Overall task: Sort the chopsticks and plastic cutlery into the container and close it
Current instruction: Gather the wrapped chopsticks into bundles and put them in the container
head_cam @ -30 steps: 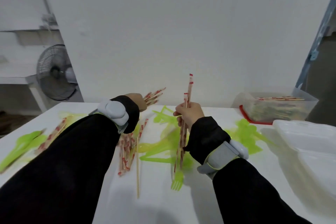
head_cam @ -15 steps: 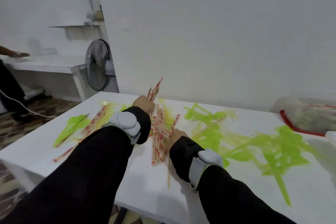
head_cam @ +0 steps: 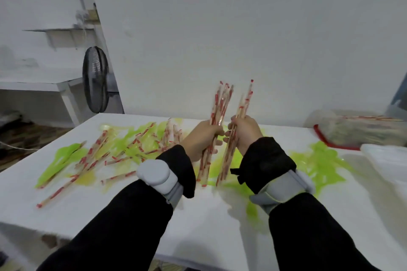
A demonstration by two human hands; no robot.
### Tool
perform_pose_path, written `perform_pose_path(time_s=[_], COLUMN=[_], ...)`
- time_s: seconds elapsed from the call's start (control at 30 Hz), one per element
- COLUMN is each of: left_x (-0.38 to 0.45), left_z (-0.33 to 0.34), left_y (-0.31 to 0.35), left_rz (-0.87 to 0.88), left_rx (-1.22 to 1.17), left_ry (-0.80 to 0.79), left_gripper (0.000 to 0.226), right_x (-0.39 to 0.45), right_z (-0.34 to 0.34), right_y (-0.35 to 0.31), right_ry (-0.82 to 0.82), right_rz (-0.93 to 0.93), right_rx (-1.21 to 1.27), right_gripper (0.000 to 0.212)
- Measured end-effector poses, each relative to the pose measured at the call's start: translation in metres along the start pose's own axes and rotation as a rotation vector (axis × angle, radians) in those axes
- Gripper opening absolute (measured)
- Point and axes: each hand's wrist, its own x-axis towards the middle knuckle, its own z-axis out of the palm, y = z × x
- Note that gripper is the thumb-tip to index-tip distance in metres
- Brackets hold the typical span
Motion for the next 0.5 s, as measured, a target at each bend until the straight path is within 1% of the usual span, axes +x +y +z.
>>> perform_pose_path(time_s=[0.07, 0.13, 0.17, 0.23, 0.3, 0.33, 0.37, 0.4, 0.43, 0.47, 0.5], left_x=[-0.003, -0.004, -0.003, 0.000, 0.002, 0.001, -0.002, -0.001, 0.000, 0.002, 0.001], left_z=[0.029, 0.056, 0.067, 0.091, 0.115, 0.126, 0.140, 0.144, 0.154, 0.158, 0.163], left_y=[0.004, 0.007, 0.007, 0.004, -0.001, -0.003, -0.003, -0.005, -0.009, -0.016, -0.022], left_rz=[0.098, 0.170, 0.199, 0.258, 0.305, 0.314, 0.316, 0.320, 0.342, 0.389, 0.405], left_rx=[-0.071, -0.094, -0.108, -0.146, -0.126, -0.101, -0.105, -0.136, -0.165, -0.173, -0.141], left_ry=[-0.133, -0.184, -0.198, -0.266, -0.314, -0.315, -0.312, -0.286, -0.266, -0.247, -0.215], left_gripper=[0.026, 0.033, 0.035, 0.037, 0.049, 0.056, 0.059, 0.055, 0.047, 0.037, 0.031], right_x=[-0.011, -0.023, -0.027, -0.031, -0.035, -0.038, -0.044, -0.047, -0.052, -0.057, -0.062], right_z=[-0.015, -0.033, -0.042, -0.065, -0.088, -0.097, -0.108, -0.109, -0.116, -0.118, -0.121], right_y=[-0.013, -0.024, -0.029, -0.032, -0.032, -0.032, -0.033, -0.034, -0.034, -0.031, -0.028], right_ry=[0.061, 0.088, 0.089, 0.133, 0.201, 0.233, 0.251, 0.239, 0.252, 0.295, 0.364], right_rz=[-0.087, -0.142, -0.160, -0.247, -0.314, -0.318, -0.291, -0.268, -0.237, -0.223, -0.221], right_rx=[0.017, 0.050, 0.029, -0.156, -0.407, -0.495, -0.543, -0.582, -0.667, -0.808, -0.896], right_gripper=[0.019, 0.015, 0.016, 0.024, 0.034, 0.038, 0.039, 0.041, 0.047, 0.057, 0.069])
